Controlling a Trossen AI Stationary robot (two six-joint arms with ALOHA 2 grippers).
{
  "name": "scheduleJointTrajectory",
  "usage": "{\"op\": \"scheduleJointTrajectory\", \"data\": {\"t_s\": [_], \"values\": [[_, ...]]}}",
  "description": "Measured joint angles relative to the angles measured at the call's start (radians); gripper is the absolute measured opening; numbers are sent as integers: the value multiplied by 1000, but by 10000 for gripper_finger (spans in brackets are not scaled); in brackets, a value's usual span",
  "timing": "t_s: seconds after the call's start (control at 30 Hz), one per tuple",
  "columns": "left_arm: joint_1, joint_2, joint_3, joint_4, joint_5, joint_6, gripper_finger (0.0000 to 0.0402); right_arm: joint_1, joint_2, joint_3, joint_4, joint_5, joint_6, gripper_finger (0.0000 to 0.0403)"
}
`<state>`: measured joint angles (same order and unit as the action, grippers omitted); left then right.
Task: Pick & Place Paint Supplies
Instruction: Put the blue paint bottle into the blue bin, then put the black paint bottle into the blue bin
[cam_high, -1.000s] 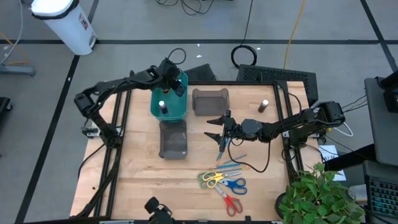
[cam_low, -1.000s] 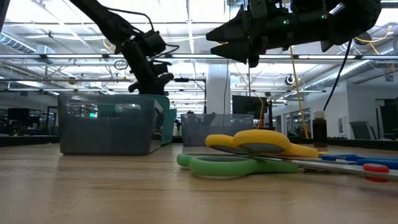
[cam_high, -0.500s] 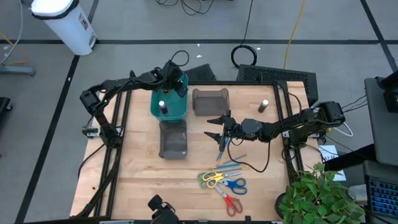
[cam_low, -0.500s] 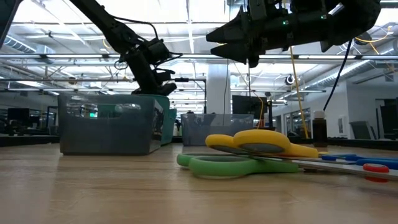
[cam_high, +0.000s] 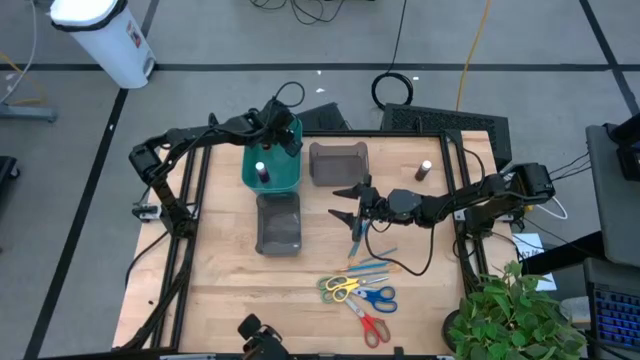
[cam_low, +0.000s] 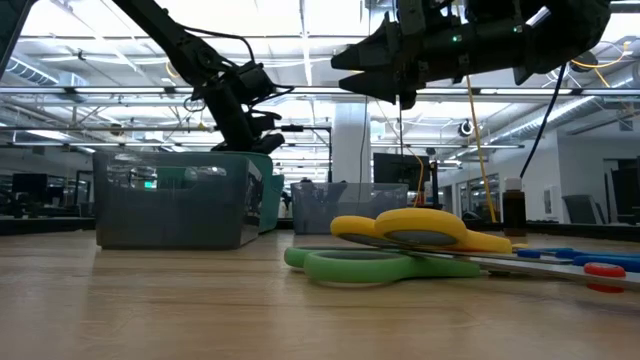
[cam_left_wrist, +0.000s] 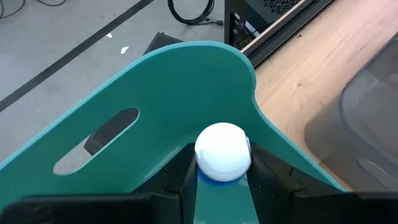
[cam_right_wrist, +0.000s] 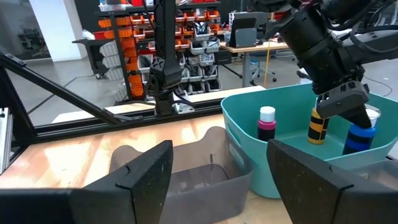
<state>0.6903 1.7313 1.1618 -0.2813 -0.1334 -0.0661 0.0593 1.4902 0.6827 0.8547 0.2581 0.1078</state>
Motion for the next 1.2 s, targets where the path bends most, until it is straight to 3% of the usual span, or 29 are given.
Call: {"op": "scheduleJointTrajectory", "data": {"t_s": [0.43,0.8,1.2], "values": [[0,-4,-85,94,1,-7,119,-1,0,0,0,0,0,251],[-18,-7,-89,92,2,11,229,-2,0,0,0,1,-16,251],[-18,-142,-89,51,2,35,250,-2,0,0,0,2,-36,251]]}}
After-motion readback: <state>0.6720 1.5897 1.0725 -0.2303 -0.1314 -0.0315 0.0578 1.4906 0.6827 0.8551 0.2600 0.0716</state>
